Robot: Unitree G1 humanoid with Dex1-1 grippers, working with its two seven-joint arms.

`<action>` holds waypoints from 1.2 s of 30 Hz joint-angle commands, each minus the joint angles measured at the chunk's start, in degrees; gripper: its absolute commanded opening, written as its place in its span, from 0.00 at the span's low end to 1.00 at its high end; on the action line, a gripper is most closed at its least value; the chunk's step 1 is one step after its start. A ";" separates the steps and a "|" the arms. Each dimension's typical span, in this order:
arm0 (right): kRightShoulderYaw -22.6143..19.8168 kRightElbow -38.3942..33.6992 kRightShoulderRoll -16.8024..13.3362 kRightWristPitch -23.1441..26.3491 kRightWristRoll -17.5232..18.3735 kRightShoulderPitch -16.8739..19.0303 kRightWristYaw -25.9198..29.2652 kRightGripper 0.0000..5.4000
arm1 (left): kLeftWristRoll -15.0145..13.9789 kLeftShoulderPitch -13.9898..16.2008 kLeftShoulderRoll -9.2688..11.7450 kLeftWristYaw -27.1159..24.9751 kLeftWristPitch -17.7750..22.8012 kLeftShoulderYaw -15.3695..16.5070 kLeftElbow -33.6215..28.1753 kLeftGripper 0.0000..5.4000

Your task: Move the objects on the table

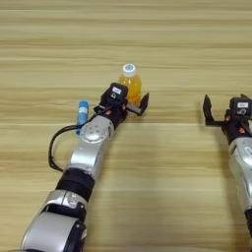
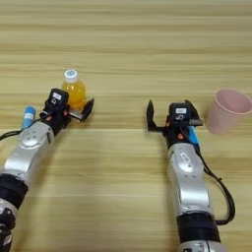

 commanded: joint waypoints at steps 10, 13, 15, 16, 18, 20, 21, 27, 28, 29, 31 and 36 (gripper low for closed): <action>-0.03 -0.61 0.28 0.03 0.14 -0.07 -0.28 1.00 | 0.01 -2.24 -0.26 0.08 -1.81 1.13 3.44 0.67; -0.02 -0.65 0.29 0.05 0.12 -0.05 -0.30 1.00 | -0.07 -1.66 -0.55 -0.20 -1.75 0.88 2.58 0.63; -0.04 -0.63 0.29 0.04 0.12 -0.05 -0.32 1.00 | -0.18 -0.72 -1.00 -0.67 -1.39 0.35 0.98 0.63; -0.05 -0.63 0.29 0.02 0.12 -0.04 -0.33 1.00 | -0.22 -0.17 -1.26 -0.93 -1.11 0.02 -0.01 0.63; -0.05 -0.63 0.28 0.02 0.12 -0.04 -0.33 1.00 | -0.37 1.31 -1.99 -1.59 -0.24 -0.95 -2.67 0.63; -0.08 -0.63 0.25 0.02 0.14 -0.04 -0.30 1.00 | -0.65 3.00 -2.78 -2.49 1.27 -2.11 -5.65 0.63; -0.10 -0.63 0.23 0.02 0.15 -0.04 -0.28 1.00 | -0.66 3.84 -3.12 -2.85 1.98 -2.76 -7.12 0.63; -0.17 -0.64 0.23 -0.05 0.18 -0.01 -0.31 1.00 | -0.23 8.37 -4.89 -5.00 4.94 -6.86 -11.76 0.63; -0.17 -0.67 0.24 -0.05 0.17 0.01 -0.33 1.00 | -0.27 9.06 -5.06 -5.42 5.46 -7.55 -12.77 0.63; -0.17 -0.71 0.25 -0.05 0.17 0.04 -0.35 1.00 | -0.18 9.79 -5.23 -5.77 5.83 -8.33 -13.79 0.63; -0.19 -0.79 0.24 0.00 0.18 0.06 -0.33 1.00 | -0.01 10.96 -5.45 -6.28 6.43 -9.85 -15.33 0.63; -0.24 -0.84 0.20 -0.01 0.22 0.07 -0.30 1.00 | 0.28 13.00 -5.60 -7.42 6.66 -13.39 -16.91 0.63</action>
